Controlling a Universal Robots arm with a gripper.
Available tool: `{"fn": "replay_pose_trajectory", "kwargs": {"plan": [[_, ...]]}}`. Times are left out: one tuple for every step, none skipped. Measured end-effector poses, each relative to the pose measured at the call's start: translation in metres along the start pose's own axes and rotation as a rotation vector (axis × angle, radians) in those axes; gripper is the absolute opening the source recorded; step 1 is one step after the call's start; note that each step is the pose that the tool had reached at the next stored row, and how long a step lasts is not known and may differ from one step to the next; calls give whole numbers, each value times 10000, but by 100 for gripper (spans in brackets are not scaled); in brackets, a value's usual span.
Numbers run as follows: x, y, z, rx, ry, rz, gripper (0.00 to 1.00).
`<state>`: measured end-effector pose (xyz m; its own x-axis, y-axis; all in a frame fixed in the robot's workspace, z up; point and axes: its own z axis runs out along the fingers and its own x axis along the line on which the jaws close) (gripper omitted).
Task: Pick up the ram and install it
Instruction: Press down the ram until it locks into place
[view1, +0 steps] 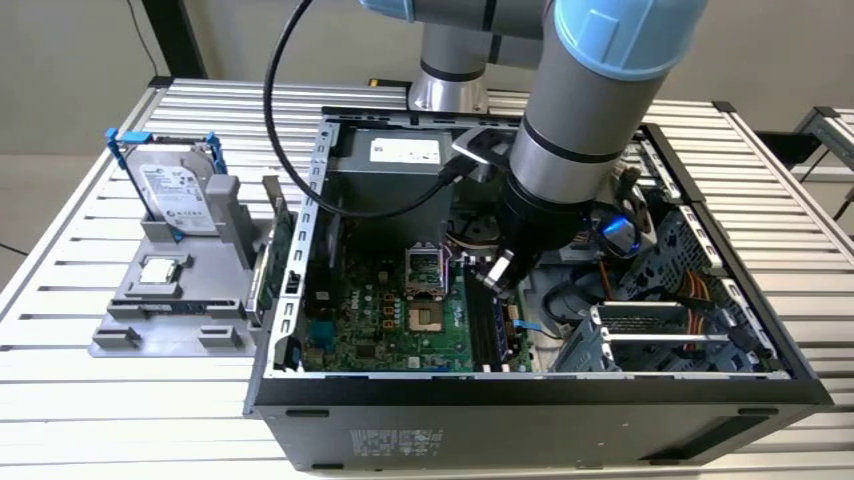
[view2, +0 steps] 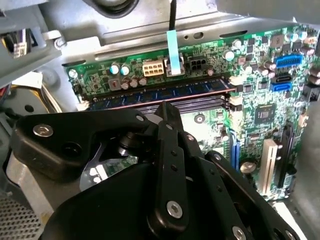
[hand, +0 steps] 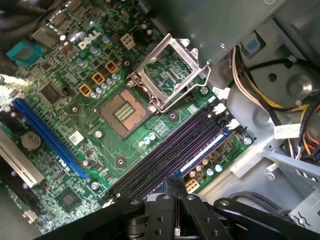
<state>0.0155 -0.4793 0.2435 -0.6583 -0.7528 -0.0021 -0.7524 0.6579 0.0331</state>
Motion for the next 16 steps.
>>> {"fn": "replay_pose_trajectory", "kwargs": {"plan": [[0,0,0,-7,-4,-121,0],[0,0,0,-15,-9,-248,0],[0,0,0,-23,-13,-375,0],[0,0,0,-33,-20,-505,0],[0,0,0,-43,-27,-628,0],[0,0,0,-51,-32,-748,0],[0,0,0,-57,-35,-872,0],[-1,0,0,-63,-37,-991,0],[-1,-1,0,-69,-39,-1105,0],[-1,-1,0,-73,-40,-1222,0],[-2,-1,0,-76,-39,-1338,0],[-1,-2,-1,-78,-29,-1605,0],[-1,-2,-1,-79,-23,-1758,0],[-1,-2,0,-80,-19,-1921,0],[-1,-2,0,-80,-14,-2093,0],[-1,-2,0,-79,-7,-2262,0]]}}
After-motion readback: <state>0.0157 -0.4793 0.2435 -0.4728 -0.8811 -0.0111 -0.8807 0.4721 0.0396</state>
